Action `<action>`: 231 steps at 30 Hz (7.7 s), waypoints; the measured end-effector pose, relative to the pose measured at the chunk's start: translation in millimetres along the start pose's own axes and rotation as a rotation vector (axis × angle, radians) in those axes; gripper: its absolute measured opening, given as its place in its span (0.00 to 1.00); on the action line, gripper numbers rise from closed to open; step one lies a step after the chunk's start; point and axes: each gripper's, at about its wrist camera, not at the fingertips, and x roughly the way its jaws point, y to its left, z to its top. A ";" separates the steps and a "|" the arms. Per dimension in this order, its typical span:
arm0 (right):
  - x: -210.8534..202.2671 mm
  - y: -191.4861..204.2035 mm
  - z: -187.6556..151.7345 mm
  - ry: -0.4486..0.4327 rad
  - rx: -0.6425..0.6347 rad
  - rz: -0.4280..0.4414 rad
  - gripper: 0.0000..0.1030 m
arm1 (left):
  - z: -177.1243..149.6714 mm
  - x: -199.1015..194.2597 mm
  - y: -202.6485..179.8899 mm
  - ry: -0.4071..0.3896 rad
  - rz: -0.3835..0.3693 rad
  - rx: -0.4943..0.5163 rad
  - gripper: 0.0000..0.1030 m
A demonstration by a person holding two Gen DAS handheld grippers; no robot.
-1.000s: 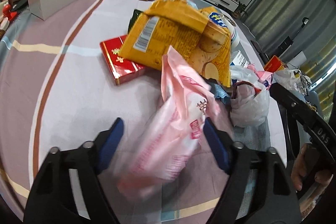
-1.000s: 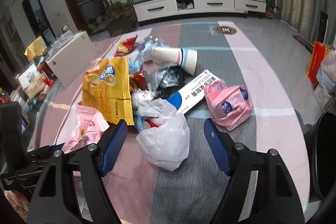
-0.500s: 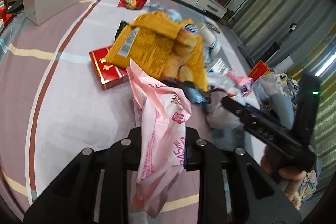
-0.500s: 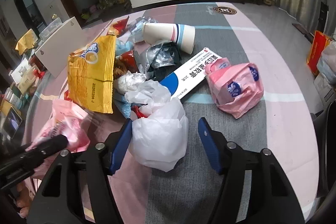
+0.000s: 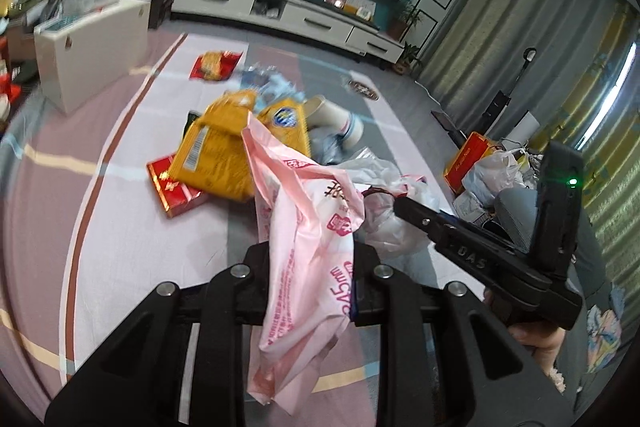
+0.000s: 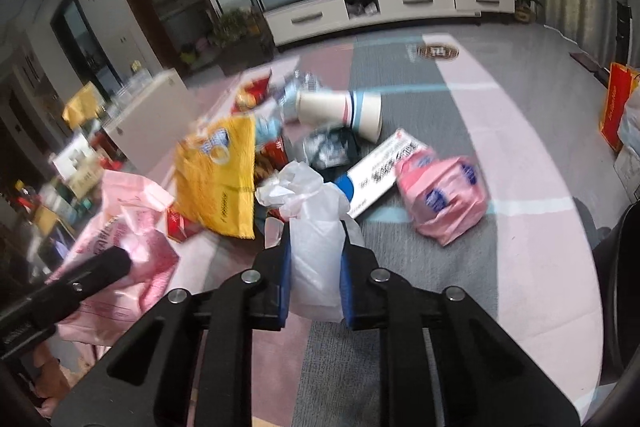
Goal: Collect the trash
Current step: 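Carry the pink bag and white bag over the black bin with both tools, then open both tools to drop the bags into the black bin, then grasp the yellow snack bag with the left tool while the right tool grasps the pink bundle, then lift the yellow snack bag and pink bundle and carry them toward the black bin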
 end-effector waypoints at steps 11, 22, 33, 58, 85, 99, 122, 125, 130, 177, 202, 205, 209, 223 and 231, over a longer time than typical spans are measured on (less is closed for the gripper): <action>-74.9 -31.8 12.8 -0.196 0.047 0.019 0.20 | 11.2 -9.2 -54.8 -0.084 0.022 0.049 0.25; -143.2 -102.1 2.5 -0.381 0.192 -0.176 0.20 | 8.9 29.3 -161.2 -0.069 -0.118 0.195 0.25; -175.3 -193.2 -31.1 -0.431 0.462 -0.422 0.20 | -12.6 94.7 -262.9 0.058 -0.256 0.339 0.25; -173.3 -292.6 -97.7 -0.325 0.849 -0.579 0.22 | -89.4 233.4 -354.6 0.405 -0.363 0.416 0.36; -140.9 -182.1 -17.4 -0.374 0.531 -0.412 0.91 | 17.2 75.9 -147.3 -0.035 0.080 0.227 0.97; -36.6 -77.1 15.3 -0.221 0.207 -0.219 0.91 | 47.3 30.1 50.7 -0.154 0.309 -0.046 0.97; 1.1 9.4 66.9 -0.177 -0.106 -0.243 0.91 | 56.8 40.6 79.2 -0.138 0.143 -0.151 0.97; 19.3 -13.5 56.9 -0.143 -0.014 -0.215 0.91 | 57.9 45.0 74.4 -0.141 0.160 -0.117 0.97; 43.7 -34.0 44.9 -0.096 0.017 -0.287 0.91 | 63.4 62.0 66.6 -0.111 0.158 -0.093 0.97; 83.7 -69.9 32.9 0.038 0.088 -0.351 0.61 | 52.5 124.9 51.4 0.085 -0.006 -0.063 0.42; 36.5 -49.6 42.0 -0.063 0.053 -0.307 0.59 | 59.3 42.8 14.5 -0.094 -0.048 -0.044 0.18; 23.4 -43.7 43.2 -0.092 0.045 -0.297 0.59 | 59.7 32.3 10.2 -0.122 -0.034 -0.033 0.18; 5.3 -35.1 42.1 -0.128 0.042 -0.272 0.59 | 61.8 22.2 9.1 -0.134 -0.049 -0.041 0.18; -43.4 -10.1 36.6 -0.240 0.037 -0.202 0.59 | 60.6 4.6 2.9 -0.168 -0.087 -0.027 0.18; -54.7 -5.7 32.1 -0.272 0.031 -0.179 0.59 | 59.1 4.4 -4.0 -0.160 -0.107 -0.017 0.18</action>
